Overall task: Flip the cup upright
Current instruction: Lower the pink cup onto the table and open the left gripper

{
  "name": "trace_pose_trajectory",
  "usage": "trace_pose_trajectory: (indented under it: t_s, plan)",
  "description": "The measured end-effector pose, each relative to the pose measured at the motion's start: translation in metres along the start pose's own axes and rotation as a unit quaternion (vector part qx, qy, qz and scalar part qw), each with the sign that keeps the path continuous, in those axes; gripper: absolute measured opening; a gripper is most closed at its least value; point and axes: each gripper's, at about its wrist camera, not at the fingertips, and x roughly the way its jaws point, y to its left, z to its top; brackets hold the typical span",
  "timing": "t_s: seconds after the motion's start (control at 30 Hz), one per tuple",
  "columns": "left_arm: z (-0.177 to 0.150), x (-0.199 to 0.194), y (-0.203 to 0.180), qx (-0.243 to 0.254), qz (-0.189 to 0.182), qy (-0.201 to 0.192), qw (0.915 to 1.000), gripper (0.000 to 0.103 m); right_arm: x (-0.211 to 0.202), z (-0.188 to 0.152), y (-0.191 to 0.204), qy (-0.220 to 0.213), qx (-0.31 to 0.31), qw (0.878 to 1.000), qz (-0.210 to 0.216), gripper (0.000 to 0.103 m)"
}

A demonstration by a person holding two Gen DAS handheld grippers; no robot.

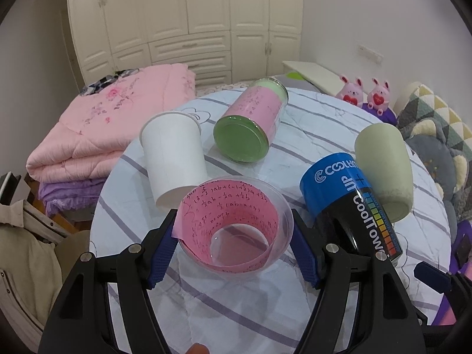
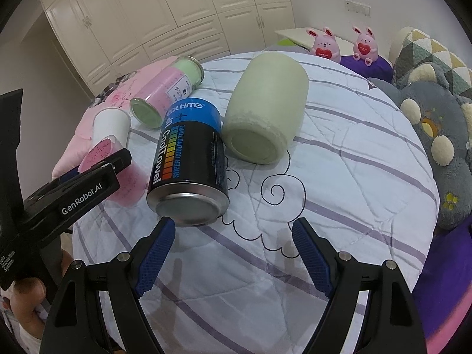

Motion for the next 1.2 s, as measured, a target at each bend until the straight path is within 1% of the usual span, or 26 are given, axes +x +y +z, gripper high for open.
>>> trace_pose_trajectory:
  t_s: [0.1,0.17,0.2,0.23,0.3,0.43,0.63,0.87,1.03,1.2]
  plan:
    - [-0.001,0.000,-0.002,0.005,0.000,0.005,1.0000,0.073,-0.002,0.000,0.002,-0.002,-0.003,1.000,0.000,0.083]
    - [-0.002,-0.002,-0.001,0.004,-0.005,0.006,1.0000,0.079,-0.004,0.000,0.004,-0.004,-0.005,1.000,-0.002,0.083]
    - [-0.002,-0.002,-0.002,0.005,-0.005,0.004,1.0000,0.086,-0.005,0.000,0.004,-0.005,-0.005,1.000,-0.002,0.083]
    - [-0.002,-0.005,-0.002,0.007,-0.003,0.001,1.0000,0.094,-0.006,0.000,0.005,-0.006,-0.005,1.000,-0.002,0.083]
    - [-0.002,-0.008,-0.003,0.013,0.003,-0.005,0.9999,0.099,-0.008,-0.001,0.006,-0.007,-0.005,1.000,-0.002,0.083]
    - [-0.002,-0.014,-0.003,0.016,0.007,-0.009,0.9998,0.099,-0.012,-0.002,0.008,-0.010,-0.007,1.000,-0.004,0.083]
    - [-0.001,-0.030,0.000,0.008,-0.001,-0.022,0.9997,0.099,-0.025,-0.002,0.012,-0.027,-0.014,1.000,-0.006,0.083]
    - [-0.003,-0.059,0.007,0.003,-0.008,-0.042,0.9991,0.099,-0.043,-0.003,0.016,-0.050,-0.020,0.998,-0.019,0.083]
    - [-0.006,-0.085,0.012,-0.002,-0.011,-0.059,0.9982,0.101,-0.058,-0.003,0.018,-0.071,-0.025,0.997,-0.032,0.083]
    - [-0.010,-0.107,0.017,0.000,-0.006,-0.073,0.9973,0.102,-0.072,-0.003,0.021,-0.089,-0.028,0.995,-0.036,0.083]
